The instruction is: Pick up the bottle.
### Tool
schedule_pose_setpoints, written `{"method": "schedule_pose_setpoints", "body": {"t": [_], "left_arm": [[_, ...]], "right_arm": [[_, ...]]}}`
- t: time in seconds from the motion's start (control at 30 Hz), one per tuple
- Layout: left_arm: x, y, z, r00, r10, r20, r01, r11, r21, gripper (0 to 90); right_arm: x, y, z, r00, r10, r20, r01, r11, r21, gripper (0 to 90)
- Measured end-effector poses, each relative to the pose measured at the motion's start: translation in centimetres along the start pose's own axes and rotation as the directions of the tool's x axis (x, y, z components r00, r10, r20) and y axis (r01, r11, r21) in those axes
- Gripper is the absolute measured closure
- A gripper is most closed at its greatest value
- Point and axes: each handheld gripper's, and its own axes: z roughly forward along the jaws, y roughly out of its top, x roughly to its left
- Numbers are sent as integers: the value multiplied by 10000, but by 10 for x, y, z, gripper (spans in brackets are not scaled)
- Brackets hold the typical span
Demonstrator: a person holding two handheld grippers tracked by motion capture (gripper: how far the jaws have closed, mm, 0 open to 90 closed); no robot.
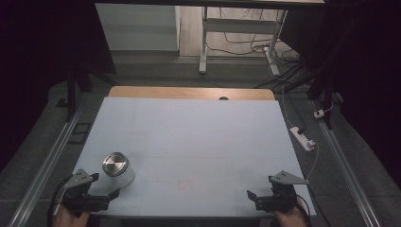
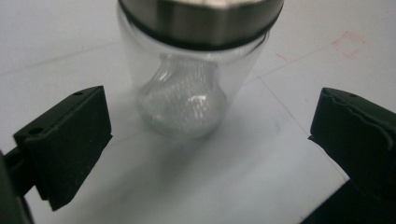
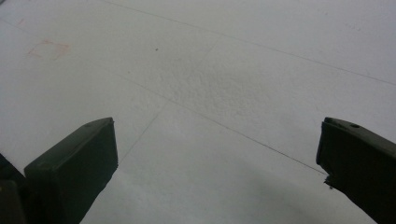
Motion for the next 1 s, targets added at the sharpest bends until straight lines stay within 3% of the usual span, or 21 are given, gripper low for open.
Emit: {"method": "schedule_pose_setpoints", "body": {"t": [0.1,0.47,0.57,0.73,1.0], "left_arm": [[1,3,5,9991,429,-14,-429,9988,-221,0],[8,12,18,9994,225,251,-213,9987,-461,0],[6,17,25,9996,278,26,-278,9993,-253,0],[8,21,33,9997,244,37,-243,9997,-32,0],[10,28,46,9952,971,-151,-969,9952,134,0]], "right_arm": [[1,0,0,10000,-40,-42,40,10000,45,0],[1,1,2,9998,-135,-151,137,9998,166,0],[1,1,2,9997,-152,-192,156,9996,233,0],[1,1,3,9996,-188,-204,194,9995,265,0],[2,1,3,9995,-222,-228,229,9992,321,0]]}}
